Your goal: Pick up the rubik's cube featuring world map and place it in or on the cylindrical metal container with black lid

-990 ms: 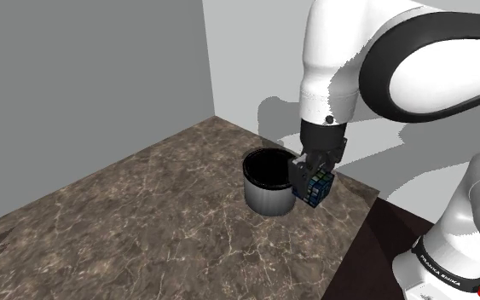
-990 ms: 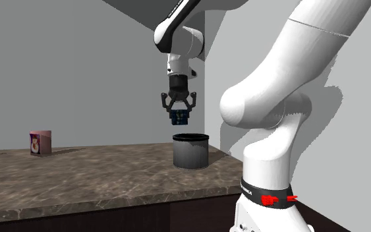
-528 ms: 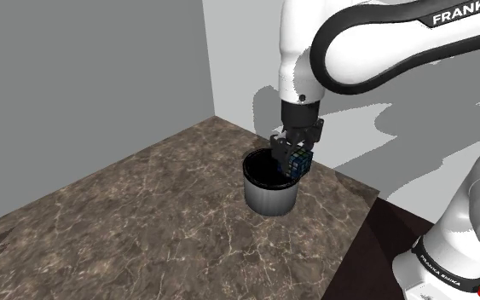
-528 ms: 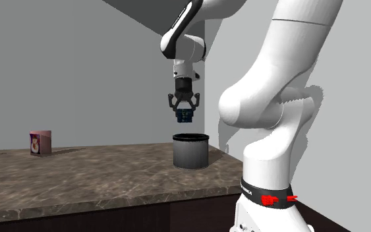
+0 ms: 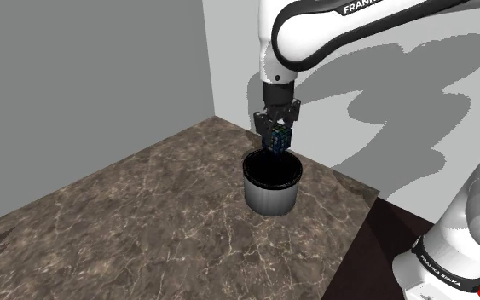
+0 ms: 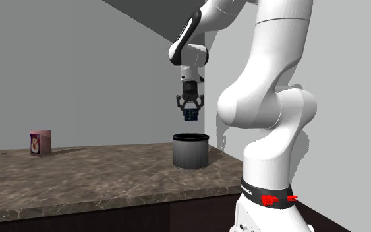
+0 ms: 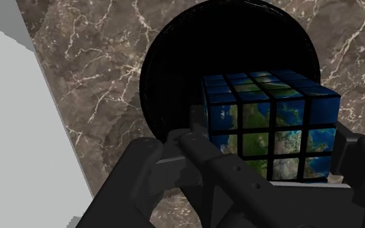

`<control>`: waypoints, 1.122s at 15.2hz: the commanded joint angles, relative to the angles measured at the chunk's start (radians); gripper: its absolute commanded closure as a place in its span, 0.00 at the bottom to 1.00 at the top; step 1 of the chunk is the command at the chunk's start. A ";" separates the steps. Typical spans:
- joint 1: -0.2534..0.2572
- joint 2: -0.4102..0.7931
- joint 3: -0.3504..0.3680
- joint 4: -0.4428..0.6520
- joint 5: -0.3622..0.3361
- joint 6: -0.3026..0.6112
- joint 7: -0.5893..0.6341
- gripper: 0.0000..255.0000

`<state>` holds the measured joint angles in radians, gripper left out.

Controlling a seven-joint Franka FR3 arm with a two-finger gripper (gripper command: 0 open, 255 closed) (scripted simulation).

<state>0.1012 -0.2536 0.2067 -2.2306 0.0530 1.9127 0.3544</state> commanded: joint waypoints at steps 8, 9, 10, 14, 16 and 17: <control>-0.005 0.058 0.001 -0.062 -0.011 0.120 -0.002 1.00; -0.005 0.064 0.002 -0.070 -0.011 0.134 -0.001 1.00; -0.005 0.069 0.002 -0.079 -0.012 0.147 -0.001 1.00; -0.005 0.091 0.005 -0.106 -0.016 0.196 0.003 1.00; -0.005 0.091 0.005 -0.106 -0.016 0.196 0.003 1.00; -0.005 0.091 0.005 -0.106 -0.016 0.196 0.003 1.00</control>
<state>0.0962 -0.1632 0.2113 -2.3361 0.0376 2.1073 0.3571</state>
